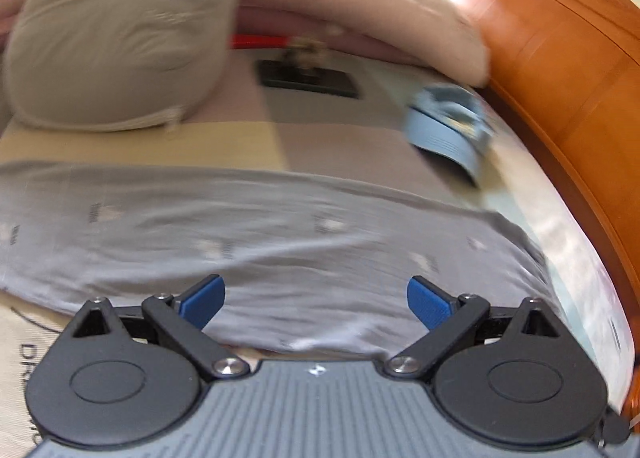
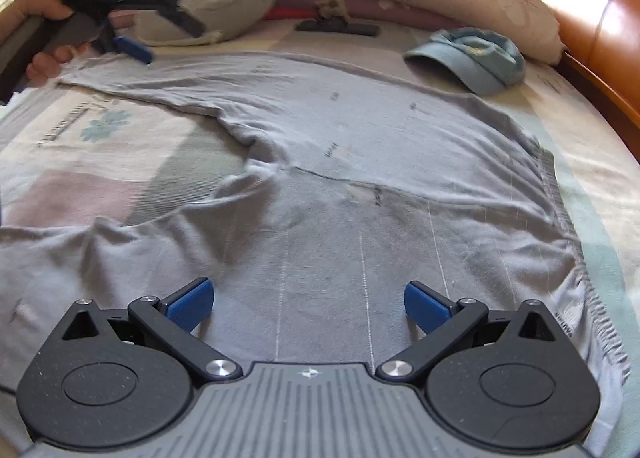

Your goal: Fold clothes

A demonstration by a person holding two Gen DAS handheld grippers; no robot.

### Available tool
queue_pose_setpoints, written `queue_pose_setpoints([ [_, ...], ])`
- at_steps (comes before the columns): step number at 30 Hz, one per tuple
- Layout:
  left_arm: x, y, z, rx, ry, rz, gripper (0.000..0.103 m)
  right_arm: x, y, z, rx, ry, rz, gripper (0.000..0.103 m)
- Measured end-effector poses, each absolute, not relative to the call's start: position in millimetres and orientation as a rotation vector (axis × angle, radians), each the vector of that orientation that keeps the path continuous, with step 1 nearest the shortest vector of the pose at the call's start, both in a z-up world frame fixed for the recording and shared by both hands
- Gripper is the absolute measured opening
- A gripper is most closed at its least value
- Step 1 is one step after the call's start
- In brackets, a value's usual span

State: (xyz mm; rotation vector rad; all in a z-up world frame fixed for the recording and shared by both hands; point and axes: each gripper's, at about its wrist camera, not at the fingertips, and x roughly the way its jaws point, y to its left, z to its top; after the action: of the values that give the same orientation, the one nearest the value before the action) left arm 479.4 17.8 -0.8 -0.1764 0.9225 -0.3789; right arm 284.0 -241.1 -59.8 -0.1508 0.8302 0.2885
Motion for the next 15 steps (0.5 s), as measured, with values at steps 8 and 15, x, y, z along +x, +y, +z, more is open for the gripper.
queue_pose_setpoints([
  [8, 464.8, -72.3, -21.1, -0.034, 0.911, -0.603, 0.098, 266.5, -280.7, -60.8, -0.181, 0.865, 0.145, 0.103],
  [15, 463.2, -92.0, -41.8, -0.016, 0.991, -0.587, 0.099, 251.9, -323.3, -68.8, -0.044, 0.889, 0.045, 0.103],
])
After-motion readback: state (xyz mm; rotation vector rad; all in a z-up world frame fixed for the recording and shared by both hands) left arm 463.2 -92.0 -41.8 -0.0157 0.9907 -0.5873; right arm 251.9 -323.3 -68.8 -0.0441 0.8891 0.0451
